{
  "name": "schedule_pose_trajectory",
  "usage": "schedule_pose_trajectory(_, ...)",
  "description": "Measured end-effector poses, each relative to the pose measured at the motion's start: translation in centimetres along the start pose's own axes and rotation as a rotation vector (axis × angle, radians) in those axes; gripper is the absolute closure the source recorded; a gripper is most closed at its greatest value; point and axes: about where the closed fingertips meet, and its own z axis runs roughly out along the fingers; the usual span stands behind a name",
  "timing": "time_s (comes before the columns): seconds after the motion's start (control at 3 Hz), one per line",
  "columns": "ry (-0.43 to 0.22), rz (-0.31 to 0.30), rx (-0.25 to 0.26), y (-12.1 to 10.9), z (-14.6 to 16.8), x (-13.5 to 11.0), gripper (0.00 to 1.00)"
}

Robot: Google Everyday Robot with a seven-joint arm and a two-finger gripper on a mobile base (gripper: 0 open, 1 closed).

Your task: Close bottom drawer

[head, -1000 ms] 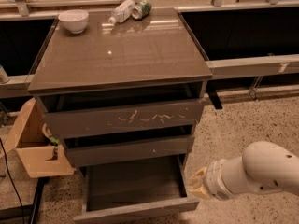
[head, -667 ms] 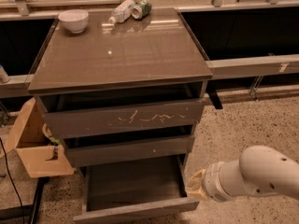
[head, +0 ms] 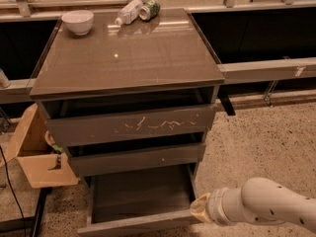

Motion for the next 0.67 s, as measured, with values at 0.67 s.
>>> schedule_pose_trajectory(0.67,-0.011,0.039,-0.020,1.2,10.2,6.6,1.00)
